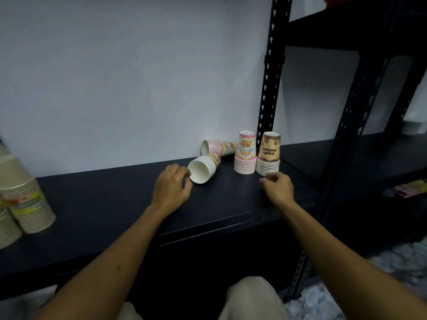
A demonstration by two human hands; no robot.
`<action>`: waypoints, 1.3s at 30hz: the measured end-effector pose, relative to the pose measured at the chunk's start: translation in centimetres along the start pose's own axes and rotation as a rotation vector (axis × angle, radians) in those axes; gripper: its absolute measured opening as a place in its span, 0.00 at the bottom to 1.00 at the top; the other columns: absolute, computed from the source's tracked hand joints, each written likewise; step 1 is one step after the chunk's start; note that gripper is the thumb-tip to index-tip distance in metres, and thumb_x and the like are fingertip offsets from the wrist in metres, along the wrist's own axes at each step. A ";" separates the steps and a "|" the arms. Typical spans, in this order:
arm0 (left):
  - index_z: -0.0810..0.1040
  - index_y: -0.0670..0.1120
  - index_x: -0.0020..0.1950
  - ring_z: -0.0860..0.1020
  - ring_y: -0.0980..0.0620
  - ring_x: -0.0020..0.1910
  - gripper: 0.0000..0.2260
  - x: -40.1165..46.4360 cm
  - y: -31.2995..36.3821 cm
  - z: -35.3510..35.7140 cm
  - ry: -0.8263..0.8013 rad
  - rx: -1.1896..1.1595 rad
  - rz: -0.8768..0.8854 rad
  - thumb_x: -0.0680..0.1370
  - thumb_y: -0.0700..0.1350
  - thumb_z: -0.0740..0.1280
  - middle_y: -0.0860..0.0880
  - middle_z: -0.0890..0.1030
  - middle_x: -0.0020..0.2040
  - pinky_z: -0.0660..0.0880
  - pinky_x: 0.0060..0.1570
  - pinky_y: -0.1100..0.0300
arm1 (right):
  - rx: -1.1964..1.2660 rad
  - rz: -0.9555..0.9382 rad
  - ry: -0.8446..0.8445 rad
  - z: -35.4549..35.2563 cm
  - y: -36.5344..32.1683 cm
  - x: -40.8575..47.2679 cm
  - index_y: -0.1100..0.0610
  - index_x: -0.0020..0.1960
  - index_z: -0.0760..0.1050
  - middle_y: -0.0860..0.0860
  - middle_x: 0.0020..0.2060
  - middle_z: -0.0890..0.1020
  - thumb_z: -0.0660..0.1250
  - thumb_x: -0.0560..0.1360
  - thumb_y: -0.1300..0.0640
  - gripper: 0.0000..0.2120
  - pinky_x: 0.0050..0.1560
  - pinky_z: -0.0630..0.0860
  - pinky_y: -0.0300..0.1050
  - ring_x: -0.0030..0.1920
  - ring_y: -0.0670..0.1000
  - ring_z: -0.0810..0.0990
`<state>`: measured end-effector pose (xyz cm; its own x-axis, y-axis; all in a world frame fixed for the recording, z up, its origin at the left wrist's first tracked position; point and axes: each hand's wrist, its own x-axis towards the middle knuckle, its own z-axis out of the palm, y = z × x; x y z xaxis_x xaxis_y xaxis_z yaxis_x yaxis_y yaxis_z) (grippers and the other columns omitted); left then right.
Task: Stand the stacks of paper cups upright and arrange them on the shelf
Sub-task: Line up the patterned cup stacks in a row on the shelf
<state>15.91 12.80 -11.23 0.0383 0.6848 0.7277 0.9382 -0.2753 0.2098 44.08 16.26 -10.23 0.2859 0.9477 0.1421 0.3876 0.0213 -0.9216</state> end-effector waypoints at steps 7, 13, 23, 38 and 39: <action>0.71 0.46 0.65 0.64 0.41 0.70 0.22 -0.4 -4.9 -1.0 -0.534 0.232 -0.577 0.79 0.59 0.55 0.40 0.70 0.68 0.58 0.69 0.38 | 0.077 0.034 -0.124 6.1 -3.3 -1.5 0.61 0.40 0.78 0.56 0.40 0.82 0.67 0.74 0.44 0.18 0.49 0.77 0.51 0.45 0.57 0.81; 0.68 0.46 0.70 0.60 0.41 0.73 0.24 -0.6 -5.0 -0.7 -0.559 0.245 -0.557 0.80 0.59 0.52 0.39 0.66 0.72 0.53 0.70 0.37 | 0.058 0.129 -0.225 9.9 -7.3 -0.4 0.65 0.70 0.67 0.61 0.68 0.72 0.54 0.77 0.36 0.36 0.68 0.67 0.50 0.67 0.61 0.71; 0.68 0.46 0.69 0.60 0.41 0.73 0.24 -0.5 -5.0 -0.7 -0.551 0.233 -0.560 0.79 0.58 0.53 0.40 0.66 0.72 0.53 0.71 0.37 | -0.012 0.073 -0.382 13.8 -8.6 0.0 0.61 0.67 0.70 0.55 0.59 0.78 0.66 0.63 0.33 0.42 0.60 0.75 0.53 0.57 0.57 0.77; 0.65 0.45 0.70 0.65 0.37 0.67 0.23 1.3 -3.8 -0.3 -0.607 0.348 -0.529 0.79 0.55 0.53 0.38 0.67 0.70 0.62 0.66 0.41 | -0.061 -0.387 -0.281 9.0 -3.9 1.5 0.57 0.65 0.68 0.52 0.58 0.78 0.74 0.71 0.59 0.26 0.56 0.70 0.42 0.56 0.49 0.75; 0.66 0.45 0.69 0.66 0.38 0.66 0.21 1.7 -3.5 0.1 -0.598 0.341 -0.510 0.79 0.53 0.53 0.38 0.68 0.68 0.64 0.65 0.42 | -0.098 -0.407 -0.270 9.4 -3.9 1.4 0.57 0.65 0.68 0.52 0.58 0.77 0.73 0.71 0.59 0.25 0.56 0.68 0.41 0.57 0.50 0.75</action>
<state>12.69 14.96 -10.78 -0.3313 0.9370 0.1112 0.9386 0.3153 0.1399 34.74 20.54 -9.83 -0.1380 0.9178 0.3723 0.5052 0.3885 -0.7706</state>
